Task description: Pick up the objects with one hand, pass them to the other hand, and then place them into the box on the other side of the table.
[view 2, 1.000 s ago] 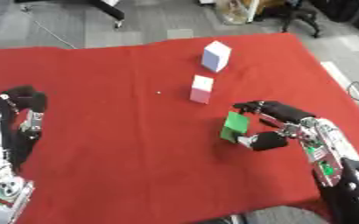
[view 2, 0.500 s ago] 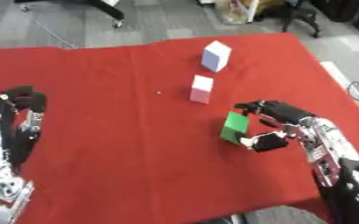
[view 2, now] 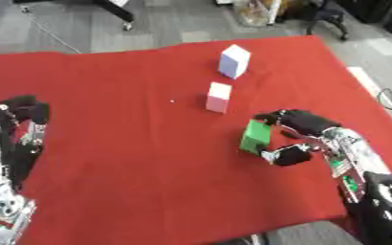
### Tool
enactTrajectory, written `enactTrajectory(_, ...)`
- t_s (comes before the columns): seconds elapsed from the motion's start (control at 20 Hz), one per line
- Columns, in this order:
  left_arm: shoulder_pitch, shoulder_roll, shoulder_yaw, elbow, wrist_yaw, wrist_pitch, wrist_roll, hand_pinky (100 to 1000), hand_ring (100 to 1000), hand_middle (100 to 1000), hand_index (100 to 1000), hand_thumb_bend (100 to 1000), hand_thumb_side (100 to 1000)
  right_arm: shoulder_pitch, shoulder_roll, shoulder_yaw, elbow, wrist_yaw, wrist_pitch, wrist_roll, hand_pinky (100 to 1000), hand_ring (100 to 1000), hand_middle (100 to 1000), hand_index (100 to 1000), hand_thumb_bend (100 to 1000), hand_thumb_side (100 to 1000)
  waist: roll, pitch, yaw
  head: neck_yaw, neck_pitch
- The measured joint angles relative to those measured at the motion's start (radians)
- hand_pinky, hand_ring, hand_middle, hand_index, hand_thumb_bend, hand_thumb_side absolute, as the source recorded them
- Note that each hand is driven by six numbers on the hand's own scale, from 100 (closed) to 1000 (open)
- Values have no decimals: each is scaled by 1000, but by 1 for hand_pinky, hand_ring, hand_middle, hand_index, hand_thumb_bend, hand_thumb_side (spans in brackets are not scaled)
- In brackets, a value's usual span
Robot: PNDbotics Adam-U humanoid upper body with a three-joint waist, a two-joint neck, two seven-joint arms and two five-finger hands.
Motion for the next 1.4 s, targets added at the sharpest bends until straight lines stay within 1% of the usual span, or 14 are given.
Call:
enactTrajectory(0.1, 0, 0, 0, 0, 0, 1, 1, 740, 588, 591, 677, 669, 740, 0, 0, 0, -1, -6, -3, -50, 853, 763, 478, 845, 100, 361, 0, 0, 0, 0, 0)
enactTrajectory(0.15, 0, 0, 0, 0, 0, 1, 1, 740, 588, 591, 677, 669, 740, 1, 1, 0, -2, -14, -4, -75, 843, 745, 427, 814, 100, 304, 0, 0, 0, 0, 0)
enactTrajectory(0.2, 0, 0, 0, 0, 0, 1, 1, 740, 588, 591, 677, 669, 740, 1, 1, 0, -3, -27, -8, -102, 839, 740, 411, 806, 100, 295, 0, 0, 0, 0, 0)
enactTrajectory(0.35, 0, 0, 0, 0, 1, 2, 2, 740, 588, 591, 677, 668, 740, 2, 2, 0, -15, -92, -23, -175, 828, 721, 356, 775, 100, 257, 0, 0, -1, 0, 0)
enactTrajectory(0.4, 0, 0, 0, 0, 2, 2, 2, 740, 587, 590, 677, 668, 740, 3, 2, 0, -20, -117, -29, -195, 825, 715, 342, 764, 100, 284, 0, 0, -1, 0, 0)
enactTrajectory(0.45, 0, 0, 0, 0, 3, 2, 3, 740, 587, 590, 677, 668, 740, 4, 2, 0, -27, -142, -35, -213, 823, 711, 332, 755, 100, 243, 0, 0, -1, 0, 0)
enactTrajectory(0.6, 1, 0, 0, 2, 5, 2, 5, 740, 587, 590, 676, 666, 740, 5, 3, 0, -54, -208, -46, -247, 817, 703, 314, 730, 100, 232, 0, 0, -2, 0, 0)
enactTrajectory(0.8, 1, 0, 0, 14, 10, 0, 11, 739, 585, 589, 677, 663, 738, 5, 11, 0, -108, -294, -49, -265, 805, 690, 294, 698, 100, 235, 0, 0, -2, 0, 0)
enactTrajectory(1.0, -1, 2, 2, 32, 14, 9, 26, 740, 586, 590, 678, 664, 720, 5, 20, 7, -186, -422, -30, -267, 795, 681, 286, 684, 100, 259, 0, 0, -4, 5, 0)
enactTrajectory(1.15, -17, 17, 7, 51, 1, 31, 37, 741, 588, 592, 682, 664, 685, -3, 33, 28, -253, -547, 13, -249, 789, 677, 281, 681, 100, 303, 0, 0, -7, 14, 0)
enactTrajectory(1.25, -29, 28, 7, 65, -21, 55, 42, 741, 588, 592, 682, 664, 685, -14, 45, 47, -295, -632, 51, -224, 789, 677, 281, 681, 100, 303, 0, 0, -8, 22, 0)
enactTrajectory(1.35, -35, 32, 7, 75, -43, 73, 45, 741, 588, 592, 682, 664, 685, -18, 48, 56, -330, -694, 86, -199, 789, 677, 281, 681, 100, 303, 0, 0, -8, 27, 0)
enactTrajectory(1.4, -35, 33, 7, 78, -50, 78, 46, 763, 637, 617, 719, 669, 603, -18, 48, 56, -341, -715, 99, -189, 778, 666, 278, 676, 100, 390, 0, 0, -8, 28, 0)
